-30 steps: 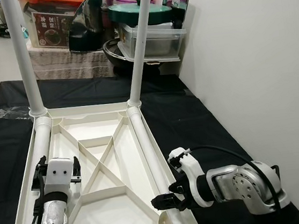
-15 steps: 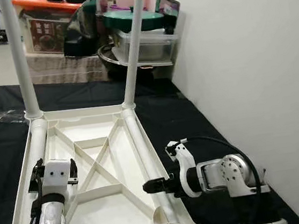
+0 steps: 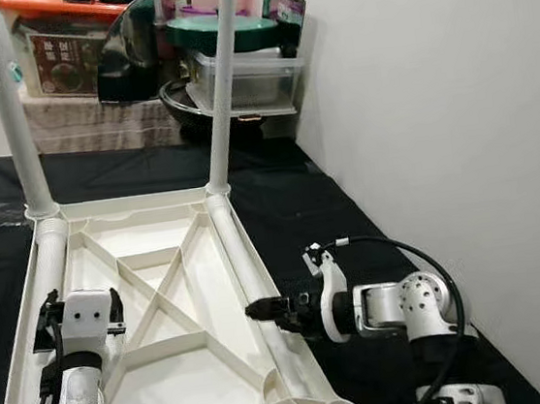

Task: Building children table

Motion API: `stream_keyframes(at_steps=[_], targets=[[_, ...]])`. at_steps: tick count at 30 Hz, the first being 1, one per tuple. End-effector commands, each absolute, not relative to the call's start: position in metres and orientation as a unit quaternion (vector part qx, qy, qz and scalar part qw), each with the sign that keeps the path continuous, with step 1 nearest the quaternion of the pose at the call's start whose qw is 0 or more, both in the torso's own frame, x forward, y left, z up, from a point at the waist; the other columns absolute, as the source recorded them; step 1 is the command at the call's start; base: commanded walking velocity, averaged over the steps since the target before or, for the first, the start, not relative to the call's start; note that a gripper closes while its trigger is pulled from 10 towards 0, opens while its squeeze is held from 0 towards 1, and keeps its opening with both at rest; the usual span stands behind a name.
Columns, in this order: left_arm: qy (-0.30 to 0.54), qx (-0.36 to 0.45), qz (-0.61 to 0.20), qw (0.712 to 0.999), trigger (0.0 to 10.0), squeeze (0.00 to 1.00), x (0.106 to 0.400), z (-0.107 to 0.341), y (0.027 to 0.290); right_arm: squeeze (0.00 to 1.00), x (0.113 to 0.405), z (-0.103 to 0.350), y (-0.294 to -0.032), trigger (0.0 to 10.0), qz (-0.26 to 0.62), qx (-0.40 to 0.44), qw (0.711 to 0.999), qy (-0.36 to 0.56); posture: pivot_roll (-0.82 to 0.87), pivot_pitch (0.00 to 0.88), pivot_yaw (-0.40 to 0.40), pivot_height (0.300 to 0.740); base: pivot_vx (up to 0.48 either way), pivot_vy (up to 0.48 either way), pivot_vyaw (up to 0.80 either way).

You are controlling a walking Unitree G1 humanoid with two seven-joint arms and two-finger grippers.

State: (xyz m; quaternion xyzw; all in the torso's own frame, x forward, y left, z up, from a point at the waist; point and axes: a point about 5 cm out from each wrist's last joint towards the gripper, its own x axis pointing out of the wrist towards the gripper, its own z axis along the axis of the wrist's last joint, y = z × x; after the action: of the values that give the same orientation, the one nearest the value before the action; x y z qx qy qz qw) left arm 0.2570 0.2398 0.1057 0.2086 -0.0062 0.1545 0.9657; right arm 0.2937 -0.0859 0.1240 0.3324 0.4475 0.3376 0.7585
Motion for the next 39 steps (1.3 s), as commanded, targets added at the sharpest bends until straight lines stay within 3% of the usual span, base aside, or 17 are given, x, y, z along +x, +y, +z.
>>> stream_keyframes(at_steps=[1,8,9,11,12,14,17,30,39], targets=[[0.01,0.208,0.134,0.969,10.0,0.0,0.258,0.099,0.233,0.0,0.289,0.114,-0.081,10.0,0.338,0.347,0.739,0.467,0.03,0.0,-0.15,0.74,0.0,0.0,0.0],[0.007,0.208,0.133,0.969,10.0,0.0,0.26,0.101,0.233,0.0,0.307,0.136,-0.079,10.0,0.354,0.36,0.764,0.403,0.04,0.0,-0.142,0.74,0.0,0.0,0.0],[0.006,0.209,0.133,0.969,10.0,0.0,0.26,0.101,0.234,0.0,0.31,0.139,-0.079,10.0,0.352,0.336,0.783,0.388,0.04,0.0,-0.139,0.74,0.0,0.0,0.0],[0.0,0.211,0.136,0.968,10.0,0.0,0.26,0.105,0.236,0.0,0.32,0.145,-0.083,10.0,0.321,0.245,0.848,0.342,0.05,0.0,-0.137,0.74,0.0,0.0,0.0],[0.0,0.211,0.136,0.968,10.0,0.0,0.26,0.105,0.236,0.0,0.32,0.145,-0.083,10.0,0.321,0.245,0.848,0.342,0.05,0.0,-0.137,0.74,0.0,0.0,0.0],[-0.008,0.211,0.139,0.967,10.0,0.0,0.261,0.11,0.239,0.0,0.333,0.161,-0.087,10.0,0.286,0.143,0.918,0.234,0.05,0.0,-0.13,0.74,0.0,0.0,0.0],[-0.029,0.224,0.133,0.965,10.0,0.0,0.263,0.12,0.237,0.0,0.339,0.177,-0.083,10.0,0.276,0.103,0.942,0.162,0.05,0.0,-0.124,0.74,0.0,0.0,0.0],[-0.1,0.217,0.119,0.964,10.0,0.0,0.26,0.16,0.227,0.0,0.346,0.215,-0.074,10.0,0.247,0.039,0.968,0.012,0.08,0.0,-0.115,0.74,0.0,0.0,0.0],[-0.103,0.206,0.112,0.967,10.0,0.0,0.253,0.163,0.223,0.0,0.342,0.21,-0.067,10.0,0.226,0.026,0.974,-0.006,0.09,0.0,-0.11,0.74,0.0,0.0,0.0]])
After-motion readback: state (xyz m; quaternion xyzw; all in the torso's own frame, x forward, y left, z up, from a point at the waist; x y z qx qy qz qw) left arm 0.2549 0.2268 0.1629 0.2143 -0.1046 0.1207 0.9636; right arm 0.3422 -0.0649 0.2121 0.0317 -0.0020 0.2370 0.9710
